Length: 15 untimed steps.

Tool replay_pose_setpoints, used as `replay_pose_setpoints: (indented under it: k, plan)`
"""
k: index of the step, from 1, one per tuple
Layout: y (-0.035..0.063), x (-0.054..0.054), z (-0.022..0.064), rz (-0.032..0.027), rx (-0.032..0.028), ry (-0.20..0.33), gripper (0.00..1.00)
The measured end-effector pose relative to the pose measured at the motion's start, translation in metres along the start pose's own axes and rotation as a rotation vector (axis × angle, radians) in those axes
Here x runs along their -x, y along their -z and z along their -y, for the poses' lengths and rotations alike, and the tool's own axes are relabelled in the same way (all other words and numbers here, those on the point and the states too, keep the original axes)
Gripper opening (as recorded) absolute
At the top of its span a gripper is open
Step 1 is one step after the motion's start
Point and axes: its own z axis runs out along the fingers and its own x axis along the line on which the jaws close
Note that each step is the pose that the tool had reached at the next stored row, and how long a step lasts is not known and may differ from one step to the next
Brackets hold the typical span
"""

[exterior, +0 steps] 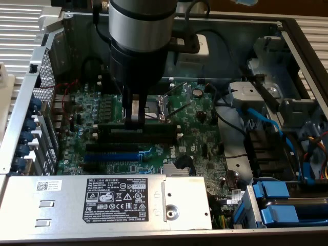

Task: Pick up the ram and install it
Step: 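Insert the ram into the slot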

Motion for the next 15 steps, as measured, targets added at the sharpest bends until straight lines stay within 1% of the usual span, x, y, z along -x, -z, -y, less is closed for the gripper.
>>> replay_pose_setpoints:
  k: [15]
  plan:
    - [-0.0037,0.0002,-0.0002,0.0000,0.0000,0.000,0.12]
